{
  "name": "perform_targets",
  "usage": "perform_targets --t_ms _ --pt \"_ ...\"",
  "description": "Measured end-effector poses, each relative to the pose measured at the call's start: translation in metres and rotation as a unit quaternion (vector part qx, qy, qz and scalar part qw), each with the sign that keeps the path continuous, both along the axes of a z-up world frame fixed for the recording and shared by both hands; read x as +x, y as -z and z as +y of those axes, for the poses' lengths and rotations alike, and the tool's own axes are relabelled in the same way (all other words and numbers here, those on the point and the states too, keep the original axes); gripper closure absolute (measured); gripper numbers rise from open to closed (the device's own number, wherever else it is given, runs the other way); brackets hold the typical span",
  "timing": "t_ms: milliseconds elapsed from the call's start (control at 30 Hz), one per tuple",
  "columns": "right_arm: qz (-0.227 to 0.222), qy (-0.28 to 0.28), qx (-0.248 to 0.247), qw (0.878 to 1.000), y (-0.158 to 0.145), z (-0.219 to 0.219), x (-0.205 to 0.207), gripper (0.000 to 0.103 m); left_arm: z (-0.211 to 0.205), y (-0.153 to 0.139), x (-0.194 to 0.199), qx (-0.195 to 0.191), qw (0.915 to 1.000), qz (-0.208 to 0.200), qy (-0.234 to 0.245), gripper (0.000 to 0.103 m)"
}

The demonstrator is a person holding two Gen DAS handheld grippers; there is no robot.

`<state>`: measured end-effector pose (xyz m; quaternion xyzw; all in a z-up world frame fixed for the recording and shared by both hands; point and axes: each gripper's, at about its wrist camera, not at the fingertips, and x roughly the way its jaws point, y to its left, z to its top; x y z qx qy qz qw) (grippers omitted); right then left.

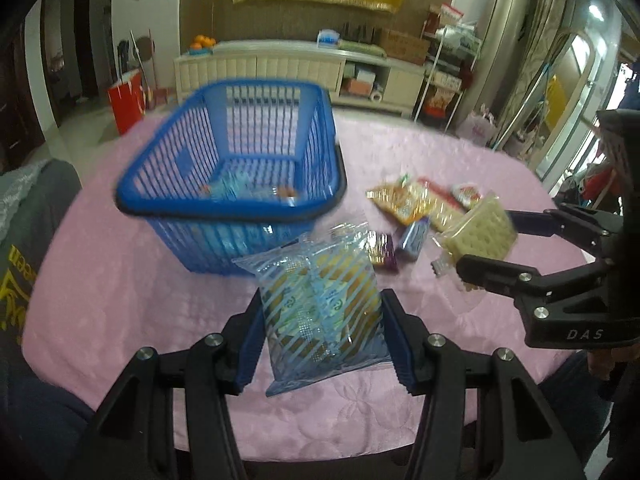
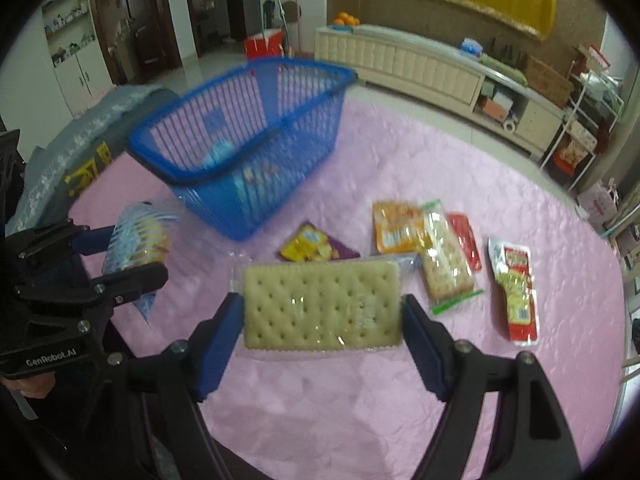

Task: Organize snacks
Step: 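Grasp the square cracker packet with the right gripper while the left lifts the cookie bag, then carry both packets over the basket and open both grippers to drop them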

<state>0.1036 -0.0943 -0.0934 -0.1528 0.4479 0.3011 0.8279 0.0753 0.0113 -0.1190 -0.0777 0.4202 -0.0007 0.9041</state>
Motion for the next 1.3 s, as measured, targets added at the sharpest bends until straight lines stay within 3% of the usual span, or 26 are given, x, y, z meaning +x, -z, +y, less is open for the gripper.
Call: perform_targets --t_ms 267,500,1000,1300 --pt "-0.042 -0.021 0.03 0.998 -0.041 0.033 0.01 0.022 0.038 -0.047 0.006 0.019 0.9988 -0.044 -0.011 0.051" --pt "-0.076 -0.051 0.012 0.996 -0.06 0.071 0.025 0.022 0.082 -0.072 0.021 0.034 0.9972 -0.057 -0.034 0.051" --pt "-0.07 -0.064 0.003 0.995 -0.057 0.126 0.076 0.022 0.128 -0.072 0.078 0.042 0.9979 -0.045 -0.023 0.051" --pt "-0.056 -0.078 -0.026 0.995 -0.032 0.151 0.113 0.022 0.145 -0.057 0.113 0.043 0.9982 -0.03 -0.027 0.051"
